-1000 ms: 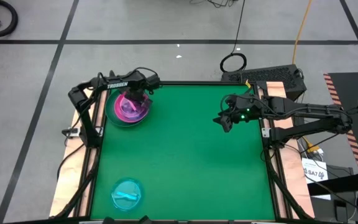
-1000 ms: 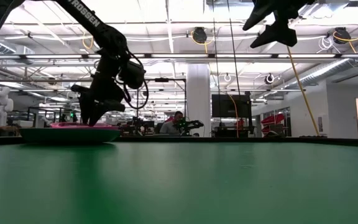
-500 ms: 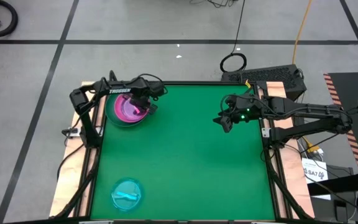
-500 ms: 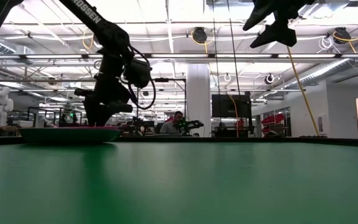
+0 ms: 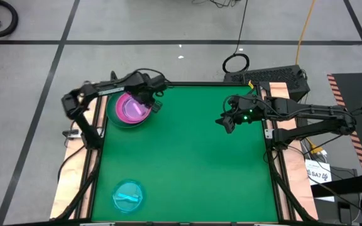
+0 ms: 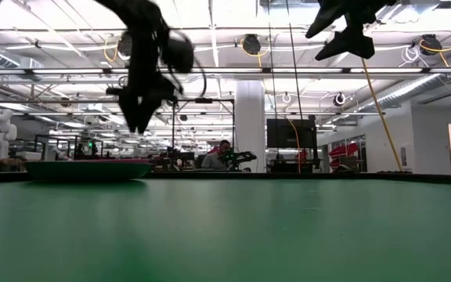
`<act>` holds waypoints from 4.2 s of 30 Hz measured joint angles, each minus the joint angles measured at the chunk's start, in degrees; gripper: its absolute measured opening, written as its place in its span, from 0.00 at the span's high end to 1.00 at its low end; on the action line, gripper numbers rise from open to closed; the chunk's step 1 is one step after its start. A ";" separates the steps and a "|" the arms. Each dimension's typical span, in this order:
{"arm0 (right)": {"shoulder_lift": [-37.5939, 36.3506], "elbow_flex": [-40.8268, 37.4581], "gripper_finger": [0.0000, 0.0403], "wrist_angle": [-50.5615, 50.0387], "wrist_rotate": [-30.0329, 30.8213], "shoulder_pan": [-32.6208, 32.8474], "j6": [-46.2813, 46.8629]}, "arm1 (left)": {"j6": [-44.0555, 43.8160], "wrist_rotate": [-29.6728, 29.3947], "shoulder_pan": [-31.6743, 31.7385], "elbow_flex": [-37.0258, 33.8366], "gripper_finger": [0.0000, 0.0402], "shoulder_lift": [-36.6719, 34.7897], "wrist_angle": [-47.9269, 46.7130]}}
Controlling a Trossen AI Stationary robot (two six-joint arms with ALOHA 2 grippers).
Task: Stack plastic plates
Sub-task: Stack the blue plate on top of the light pink plate
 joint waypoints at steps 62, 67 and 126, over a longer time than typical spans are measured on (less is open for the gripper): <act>-0.07 0.00 0.42 -3.60 -1.69 13.23 1.63 | 2.16 18.54 -66.90 -19.25 0.48 -9.34 14.22; -0.07 0.00 0.42 -3.58 -0.33 15.51 3.34 | -0.30 20.22 -65.72 -24.57 0.52 -9.34 22.11; -3.20 0.02 0.42 -8.28 4.06 18.82 6.27 | -19.40 7.60 -48.25 -8.66 1.00 -6.50 22.17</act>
